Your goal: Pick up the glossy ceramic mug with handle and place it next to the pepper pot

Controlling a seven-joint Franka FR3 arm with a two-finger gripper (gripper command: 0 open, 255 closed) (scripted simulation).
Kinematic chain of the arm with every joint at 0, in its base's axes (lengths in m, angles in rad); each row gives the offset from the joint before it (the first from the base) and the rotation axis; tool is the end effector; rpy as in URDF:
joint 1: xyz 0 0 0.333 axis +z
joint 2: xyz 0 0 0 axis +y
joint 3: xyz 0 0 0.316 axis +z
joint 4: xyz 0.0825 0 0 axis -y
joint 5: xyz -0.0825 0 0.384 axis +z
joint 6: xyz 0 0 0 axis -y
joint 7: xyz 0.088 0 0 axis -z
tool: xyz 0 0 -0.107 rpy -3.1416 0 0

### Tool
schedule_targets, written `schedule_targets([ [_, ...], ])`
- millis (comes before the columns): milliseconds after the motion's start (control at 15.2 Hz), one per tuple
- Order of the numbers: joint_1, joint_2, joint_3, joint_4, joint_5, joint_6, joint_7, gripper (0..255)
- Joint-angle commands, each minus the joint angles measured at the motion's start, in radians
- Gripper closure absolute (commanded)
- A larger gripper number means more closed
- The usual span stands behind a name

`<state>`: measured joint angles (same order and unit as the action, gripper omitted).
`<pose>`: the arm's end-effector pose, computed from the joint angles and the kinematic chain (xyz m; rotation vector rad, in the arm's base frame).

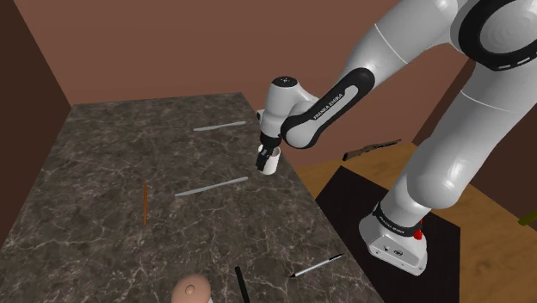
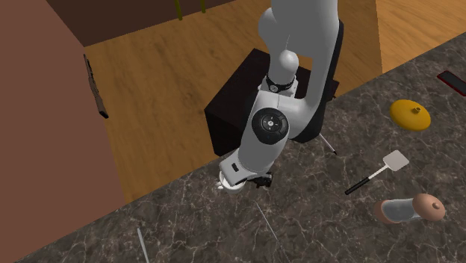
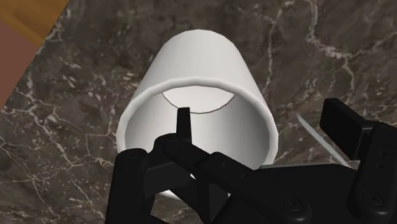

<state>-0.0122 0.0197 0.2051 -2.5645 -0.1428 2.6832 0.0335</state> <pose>0.4503 0.0928 0.2673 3.0524 0.4366 0.1639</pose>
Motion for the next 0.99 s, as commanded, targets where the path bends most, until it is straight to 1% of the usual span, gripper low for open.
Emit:
schedule_targets([
  [0,0.000,0.000,0.000,0.000,0.000,0.000,0.000,0],
  [66,0.000,0.000,0.000,0.000,0.000,0.000,0.000,0],
  [132,0.000,0.000,0.000,0.000,0.000,0.000,0.000,255],
  [726,0.000,0.000,0.000,0.000,0.000,0.000,0.000,255],
  [924,0.002,-0.040,0.003,0.005,0.028,-0.043,-0.022,255],
])
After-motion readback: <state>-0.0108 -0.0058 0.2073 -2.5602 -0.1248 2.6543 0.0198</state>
